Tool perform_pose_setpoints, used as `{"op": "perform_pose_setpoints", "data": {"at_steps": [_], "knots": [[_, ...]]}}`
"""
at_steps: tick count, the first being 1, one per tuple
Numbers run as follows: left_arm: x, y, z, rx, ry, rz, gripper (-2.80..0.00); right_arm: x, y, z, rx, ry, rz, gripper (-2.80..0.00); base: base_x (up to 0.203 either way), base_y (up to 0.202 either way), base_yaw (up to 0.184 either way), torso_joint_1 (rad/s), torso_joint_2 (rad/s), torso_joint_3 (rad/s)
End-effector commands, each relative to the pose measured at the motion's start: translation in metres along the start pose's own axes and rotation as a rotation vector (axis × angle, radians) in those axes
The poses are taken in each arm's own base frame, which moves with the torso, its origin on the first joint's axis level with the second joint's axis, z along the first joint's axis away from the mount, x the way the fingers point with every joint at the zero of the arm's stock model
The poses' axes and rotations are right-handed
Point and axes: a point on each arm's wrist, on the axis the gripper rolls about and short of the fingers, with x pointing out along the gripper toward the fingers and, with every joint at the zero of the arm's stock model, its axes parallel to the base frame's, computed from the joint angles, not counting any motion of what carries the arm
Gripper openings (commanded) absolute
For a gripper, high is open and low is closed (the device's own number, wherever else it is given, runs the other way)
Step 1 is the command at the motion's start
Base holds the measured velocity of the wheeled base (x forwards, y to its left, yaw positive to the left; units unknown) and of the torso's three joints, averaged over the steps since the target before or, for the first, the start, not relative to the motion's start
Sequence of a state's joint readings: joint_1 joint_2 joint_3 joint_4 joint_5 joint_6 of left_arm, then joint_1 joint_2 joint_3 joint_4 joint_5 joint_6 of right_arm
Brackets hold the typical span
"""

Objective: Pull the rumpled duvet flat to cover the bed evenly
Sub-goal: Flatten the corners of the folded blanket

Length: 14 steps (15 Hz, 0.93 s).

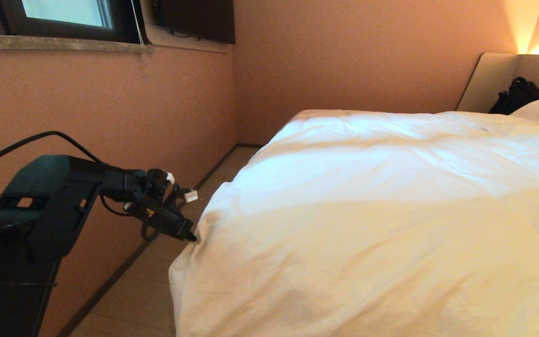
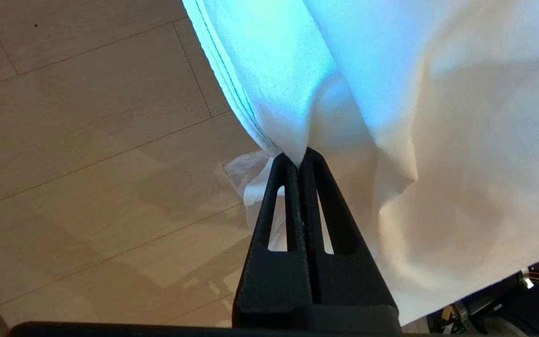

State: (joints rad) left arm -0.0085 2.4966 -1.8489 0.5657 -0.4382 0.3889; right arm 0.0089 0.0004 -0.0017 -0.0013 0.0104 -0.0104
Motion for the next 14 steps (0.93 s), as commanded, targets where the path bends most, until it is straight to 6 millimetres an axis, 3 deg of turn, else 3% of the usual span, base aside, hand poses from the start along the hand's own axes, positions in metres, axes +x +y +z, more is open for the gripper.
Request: {"op": "perform_pose_setpoints", "data": {"at_steps": [1, 10, 14], "knots": [[-0.005, 0.000, 0.000, 0.000, -0.004, 0.006, -2.80, 0.000, 0.000, 0.000, 0.000, -0.001, 0.001, -2.80, 0.000, 0.000, 0.000, 0.000, 0.00, 0.000], [-0.045, 0.048, -0.020, -0.110, -0.003, 0.203, -2.80, 0.000, 0.000, 0.000, 0.000, -0.001, 0.001, -2.80, 0.000, 0.000, 0.000, 0.000, 0.00, 0.000], [-0.049, 0.048, -0.022, -0.122, -0.031, 0.152, -2.80, 0.000, 0.000, 0.000, 0.000, -0.001, 0.001, -2.80, 0.000, 0.000, 0.000, 0.000, 0.00, 0.000]]}}
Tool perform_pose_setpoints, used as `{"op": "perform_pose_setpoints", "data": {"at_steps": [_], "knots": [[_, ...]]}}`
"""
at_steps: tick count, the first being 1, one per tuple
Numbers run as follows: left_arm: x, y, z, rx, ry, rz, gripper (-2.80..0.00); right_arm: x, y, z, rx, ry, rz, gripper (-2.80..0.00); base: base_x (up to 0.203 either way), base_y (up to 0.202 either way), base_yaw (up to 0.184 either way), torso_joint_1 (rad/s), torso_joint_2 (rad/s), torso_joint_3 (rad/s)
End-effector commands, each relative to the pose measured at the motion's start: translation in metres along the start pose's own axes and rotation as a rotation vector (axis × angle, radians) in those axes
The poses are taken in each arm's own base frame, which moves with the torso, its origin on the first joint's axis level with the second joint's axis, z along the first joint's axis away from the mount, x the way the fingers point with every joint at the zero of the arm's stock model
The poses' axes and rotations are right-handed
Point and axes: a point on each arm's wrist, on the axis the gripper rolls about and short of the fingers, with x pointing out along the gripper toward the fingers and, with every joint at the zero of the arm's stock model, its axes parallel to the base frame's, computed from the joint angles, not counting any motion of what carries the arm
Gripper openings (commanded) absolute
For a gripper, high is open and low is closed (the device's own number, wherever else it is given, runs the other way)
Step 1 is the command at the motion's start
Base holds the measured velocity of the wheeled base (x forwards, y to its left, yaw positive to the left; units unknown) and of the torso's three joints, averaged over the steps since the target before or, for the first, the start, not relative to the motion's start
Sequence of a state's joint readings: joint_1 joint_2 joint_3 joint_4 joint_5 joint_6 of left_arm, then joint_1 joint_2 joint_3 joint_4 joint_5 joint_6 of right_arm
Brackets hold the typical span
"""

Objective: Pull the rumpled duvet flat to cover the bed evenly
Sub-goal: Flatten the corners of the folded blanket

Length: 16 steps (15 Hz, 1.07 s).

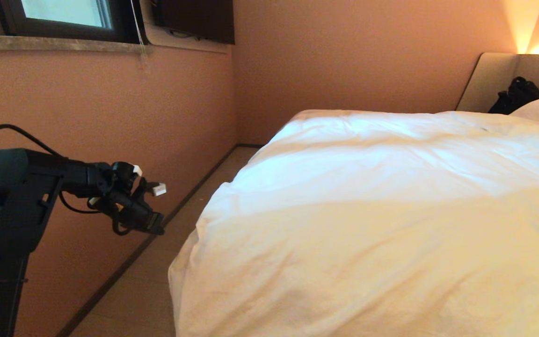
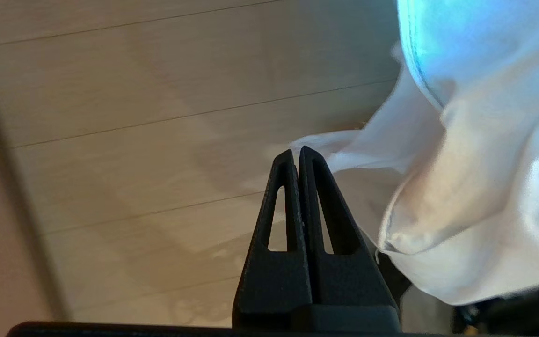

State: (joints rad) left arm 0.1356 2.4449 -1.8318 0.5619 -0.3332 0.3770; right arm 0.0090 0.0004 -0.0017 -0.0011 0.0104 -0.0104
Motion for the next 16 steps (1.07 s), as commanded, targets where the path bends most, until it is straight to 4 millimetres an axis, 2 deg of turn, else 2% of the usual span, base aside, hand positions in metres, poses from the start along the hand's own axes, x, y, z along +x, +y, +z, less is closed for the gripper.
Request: {"op": "perform_pose_setpoints", "data": {"at_steps": [1, 4, 5, 9, 16], "knots": [[-0.001, 0.000, -0.001, -0.002, -0.020, -0.065, -2.80, 0.000, 0.000, 0.000, 0.000, -0.001, 0.000, -2.80, 0.000, 0.000, 0.000, 0.000, 0.00, 0.000], [0.001, -0.002, -0.002, 0.003, -0.022, -0.102, -2.80, 0.000, 0.000, 0.000, 0.000, -0.001, 0.000, -2.80, 0.000, 0.000, 0.000, 0.000, 0.00, 0.000], [0.002, -0.002, -0.003, 0.001, -0.018, -0.106, 0.00, 0.000, 0.000, 0.000, 0.000, -0.001, 0.000, -2.80, 0.000, 0.000, 0.000, 0.000, 0.00, 0.000], [0.001, -0.009, -0.003, 0.007, -0.035, -0.178, 0.00, 0.000, 0.000, 0.000, 0.000, -0.001, 0.000, -2.80, 0.000, 0.000, 0.000, 0.000, 0.00, 0.000], [0.007, -0.014, -0.004, 0.060, -0.028, -0.198, 0.00, 0.000, 0.000, 0.000, 0.000, -0.001, 0.000, -2.80, 0.000, 0.000, 0.000, 0.000, 0.00, 0.000]]}}
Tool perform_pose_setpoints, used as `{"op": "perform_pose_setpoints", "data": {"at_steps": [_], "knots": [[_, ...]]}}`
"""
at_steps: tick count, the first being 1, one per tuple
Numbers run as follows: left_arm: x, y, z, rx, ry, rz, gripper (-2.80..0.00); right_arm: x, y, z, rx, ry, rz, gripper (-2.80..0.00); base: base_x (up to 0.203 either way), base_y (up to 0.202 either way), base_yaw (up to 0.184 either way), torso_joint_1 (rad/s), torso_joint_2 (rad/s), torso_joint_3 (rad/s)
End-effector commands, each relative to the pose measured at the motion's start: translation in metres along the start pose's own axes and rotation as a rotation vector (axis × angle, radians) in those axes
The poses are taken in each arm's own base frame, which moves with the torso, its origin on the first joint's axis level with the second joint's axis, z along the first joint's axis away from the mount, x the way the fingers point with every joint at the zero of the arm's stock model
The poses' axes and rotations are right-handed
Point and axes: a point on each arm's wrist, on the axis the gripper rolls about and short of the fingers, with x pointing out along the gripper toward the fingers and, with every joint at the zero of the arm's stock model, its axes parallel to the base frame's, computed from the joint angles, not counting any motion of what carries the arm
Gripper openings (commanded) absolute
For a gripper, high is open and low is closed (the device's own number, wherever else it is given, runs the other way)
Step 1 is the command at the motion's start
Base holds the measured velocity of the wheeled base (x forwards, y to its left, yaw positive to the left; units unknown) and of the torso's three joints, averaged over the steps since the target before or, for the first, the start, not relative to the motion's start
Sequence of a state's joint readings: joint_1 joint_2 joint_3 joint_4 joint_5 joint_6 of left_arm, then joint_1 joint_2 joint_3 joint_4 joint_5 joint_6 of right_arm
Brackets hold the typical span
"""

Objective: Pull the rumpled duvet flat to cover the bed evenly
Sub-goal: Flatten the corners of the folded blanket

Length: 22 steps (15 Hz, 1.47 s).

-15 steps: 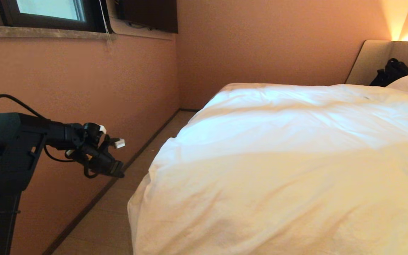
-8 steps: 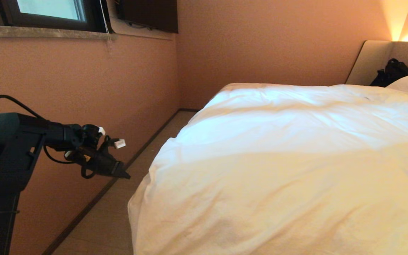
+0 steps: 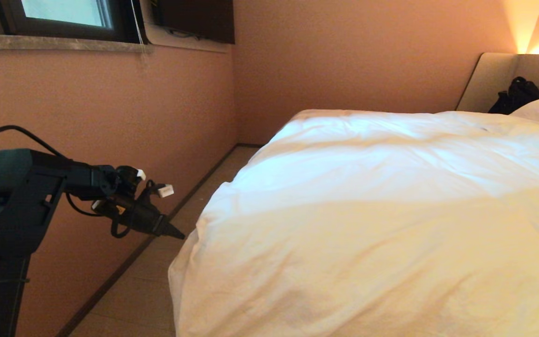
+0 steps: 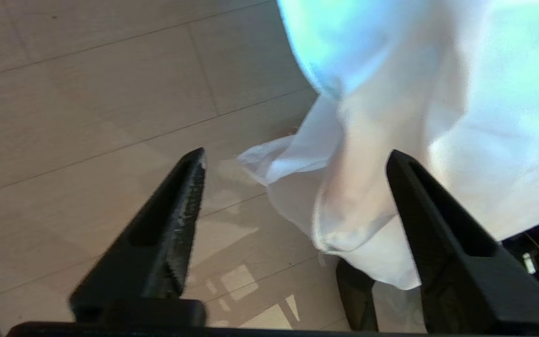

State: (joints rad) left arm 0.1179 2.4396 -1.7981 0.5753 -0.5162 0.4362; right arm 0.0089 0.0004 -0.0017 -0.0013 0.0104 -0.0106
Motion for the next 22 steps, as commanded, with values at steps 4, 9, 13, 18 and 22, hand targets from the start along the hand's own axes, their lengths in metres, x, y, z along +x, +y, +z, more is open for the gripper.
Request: {"op": "perform_pose_setpoints", "data": {"at_steps": [4, 9, 13, 18, 22], "knots": [[0.014, -0.009, 0.004, 0.035, 0.017, -0.012, 0.00, 0.000, 0.000, 0.000, 0.000, -0.001, 0.001, -2.80, 0.000, 0.000, 0.000, 0.000, 0.00, 0.000], [0.028, -0.012, 0.008, 0.062, 0.026, -0.017, 0.00, 0.000, 0.000, 0.000, 0.000, -0.001, 0.001, -2.80, 0.000, 0.000, 0.000, 0.000, 0.00, 0.000], [0.039, -0.006, 0.009, 0.073, 0.043, 0.025, 0.00, 0.000, 0.000, 0.000, 0.000, -0.001, 0.001, -2.80, 0.000, 0.000, 0.000, 0.000, 0.00, 0.000], [0.051, -0.013, 0.014, 0.100, 0.049, 0.022, 0.00, 0.000, 0.000, 0.000, 0.000, -0.001, 0.001, -2.80, 0.000, 0.000, 0.000, 0.000, 0.00, 0.000], [0.056, -0.014, 0.018, 0.114, 0.048, 0.034, 0.00, 0.000, 0.000, 0.000, 0.000, -0.001, 0.001, -2.80, 0.000, 0.000, 0.000, 0.000, 0.00, 0.000]]}}
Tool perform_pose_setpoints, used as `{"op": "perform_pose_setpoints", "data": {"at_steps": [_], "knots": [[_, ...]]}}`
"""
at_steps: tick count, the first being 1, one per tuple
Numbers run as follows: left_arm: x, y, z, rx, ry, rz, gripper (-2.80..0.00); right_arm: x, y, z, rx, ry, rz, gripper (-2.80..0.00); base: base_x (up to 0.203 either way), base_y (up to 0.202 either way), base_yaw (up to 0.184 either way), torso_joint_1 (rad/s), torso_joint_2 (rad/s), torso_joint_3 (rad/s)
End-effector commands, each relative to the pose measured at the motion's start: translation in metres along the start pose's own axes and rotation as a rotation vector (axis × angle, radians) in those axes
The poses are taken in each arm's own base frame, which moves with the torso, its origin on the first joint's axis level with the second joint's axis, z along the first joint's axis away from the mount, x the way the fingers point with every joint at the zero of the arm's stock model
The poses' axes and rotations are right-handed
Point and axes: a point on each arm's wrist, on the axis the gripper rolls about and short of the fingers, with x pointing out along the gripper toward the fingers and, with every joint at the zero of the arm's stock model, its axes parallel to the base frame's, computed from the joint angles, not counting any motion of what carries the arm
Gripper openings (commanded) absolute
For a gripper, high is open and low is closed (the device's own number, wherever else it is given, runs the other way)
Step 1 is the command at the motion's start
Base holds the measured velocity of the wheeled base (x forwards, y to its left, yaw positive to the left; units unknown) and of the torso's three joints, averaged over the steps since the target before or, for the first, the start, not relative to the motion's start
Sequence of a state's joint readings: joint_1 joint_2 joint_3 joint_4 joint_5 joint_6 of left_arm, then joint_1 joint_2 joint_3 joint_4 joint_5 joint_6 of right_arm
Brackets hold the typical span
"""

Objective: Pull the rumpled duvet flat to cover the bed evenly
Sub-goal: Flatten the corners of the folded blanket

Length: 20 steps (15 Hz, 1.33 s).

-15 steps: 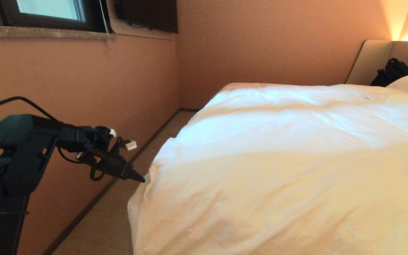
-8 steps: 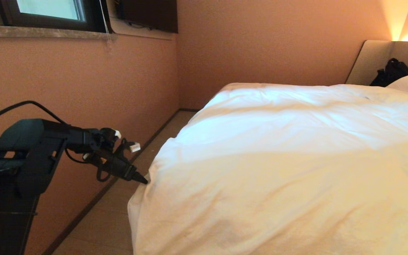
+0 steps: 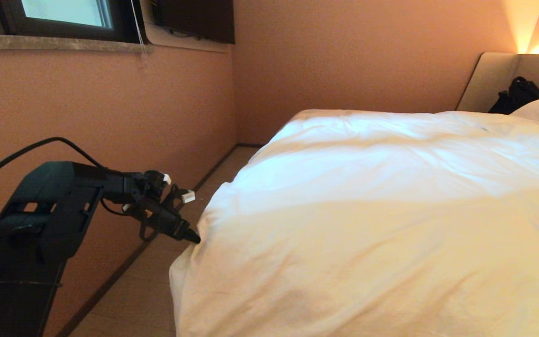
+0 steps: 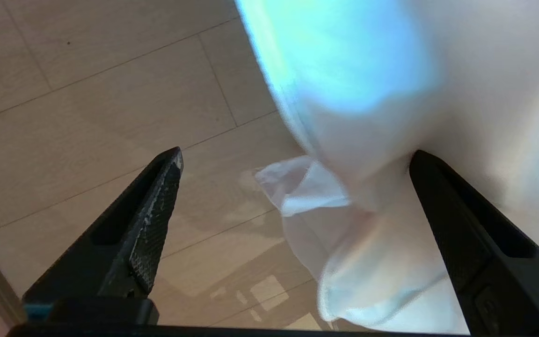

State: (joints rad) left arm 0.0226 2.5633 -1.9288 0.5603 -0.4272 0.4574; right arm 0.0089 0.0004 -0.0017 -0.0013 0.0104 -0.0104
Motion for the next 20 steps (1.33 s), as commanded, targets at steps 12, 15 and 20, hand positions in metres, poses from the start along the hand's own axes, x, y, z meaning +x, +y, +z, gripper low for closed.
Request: {"op": "perform_pose_setpoints", "data": {"at_steps": [12, 15, 20], "knots": [[0.0086, 0.0010, -0.0019, 0.033, 0.021, 0.024, 0.00, 0.0000, 0.0000, 0.0000, 0.000, -0.001, 0.001, -2.80, 0.000, 0.000, 0.000, 0.000, 0.00, 0.000], [0.0060, 0.0001, -0.0005, 0.032, 0.013, 0.017, 0.00, 0.0000, 0.0000, 0.0000, 0.000, -0.001, 0.001, -2.80, 0.000, 0.000, 0.000, 0.000, 0.00, 0.000], [0.0021, -0.0031, 0.0020, 0.029, -0.002, -0.003, -2.80, 0.0000, 0.0000, 0.0000, 0.000, -0.001, 0.001, -2.80, 0.000, 0.000, 0.000, 0.000, 0.00, 0.000]]}}
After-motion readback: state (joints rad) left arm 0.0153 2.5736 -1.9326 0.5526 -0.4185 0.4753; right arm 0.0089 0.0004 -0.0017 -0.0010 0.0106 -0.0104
